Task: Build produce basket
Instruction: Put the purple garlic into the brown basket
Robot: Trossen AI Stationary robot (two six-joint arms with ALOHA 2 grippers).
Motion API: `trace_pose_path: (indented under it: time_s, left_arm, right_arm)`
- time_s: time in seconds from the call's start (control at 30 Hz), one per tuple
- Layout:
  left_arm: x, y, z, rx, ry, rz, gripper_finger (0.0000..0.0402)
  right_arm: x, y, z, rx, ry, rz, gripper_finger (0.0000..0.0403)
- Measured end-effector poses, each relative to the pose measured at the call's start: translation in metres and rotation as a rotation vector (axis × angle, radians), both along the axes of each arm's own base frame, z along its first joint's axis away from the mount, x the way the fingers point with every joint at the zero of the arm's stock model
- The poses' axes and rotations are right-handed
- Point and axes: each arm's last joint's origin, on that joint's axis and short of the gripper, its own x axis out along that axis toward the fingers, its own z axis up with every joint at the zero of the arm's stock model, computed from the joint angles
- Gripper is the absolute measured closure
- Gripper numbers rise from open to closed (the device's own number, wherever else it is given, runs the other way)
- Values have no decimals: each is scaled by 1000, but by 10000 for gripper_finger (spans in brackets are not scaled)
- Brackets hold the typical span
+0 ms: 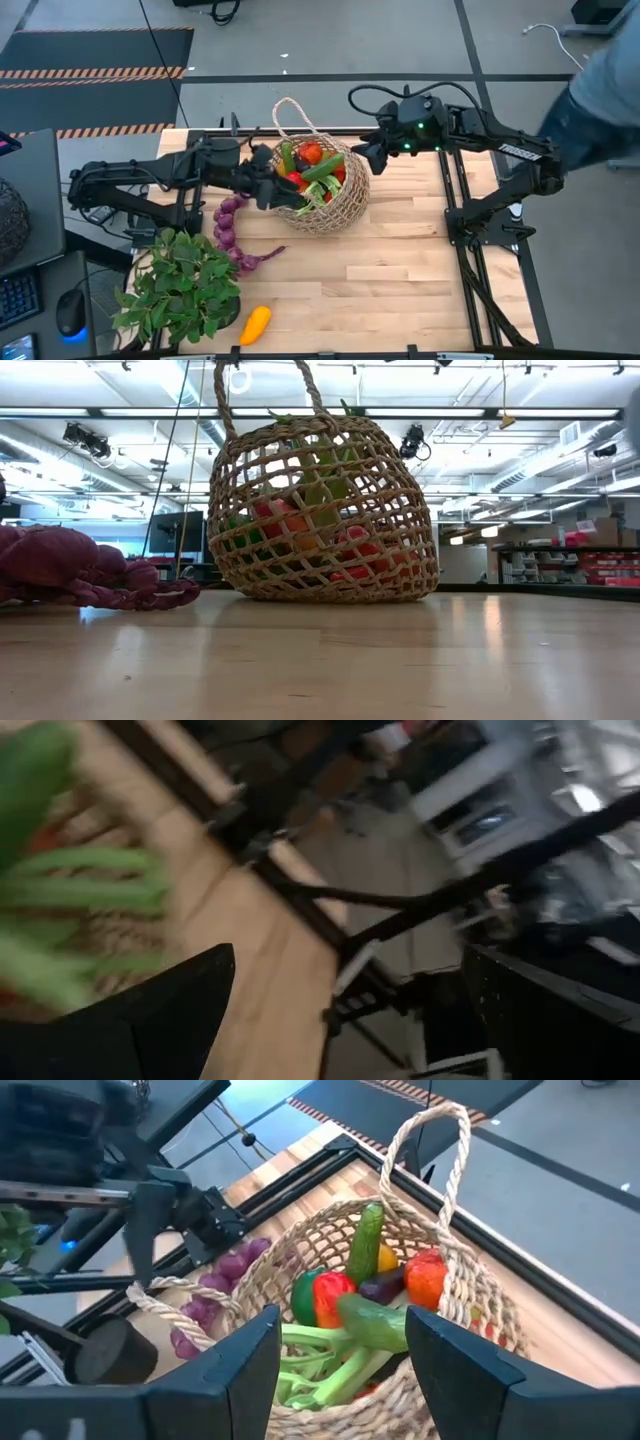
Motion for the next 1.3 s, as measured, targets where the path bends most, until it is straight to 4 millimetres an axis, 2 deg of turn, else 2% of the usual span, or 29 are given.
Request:
trace_pose_path:
  time_s: [0.17,0.37,0.57,0.73,0.87,1.13,1.3]
  left_arm:
    - [-10,5,-10,-35,139,62,6]
    - [-36,10,3,-75,117,172,6]
    - [-69,11,17,-75,55,270,6]
    - [-95,10,-2,-132,307,369,6]
    - [-105,8,-16,-190,476,414,6]
    - [-113,6,-50,-173,978,459,6]
    - [-102,6,-59,-143,1088,445,6]
  right_arm:
    - [-10,0,4,-10,10,57,184]
    - [-32,4,7,-41,64,92,184]
    - [-42,5,12,-102,56,126,184]
    - [-43,3,9,-127,96,156,184]
    - [-45,3,7,-121,123,159,184]
    - [-45,3,7,-122,125,159,184]
    - [-45,3,7,-123,125,155,184]
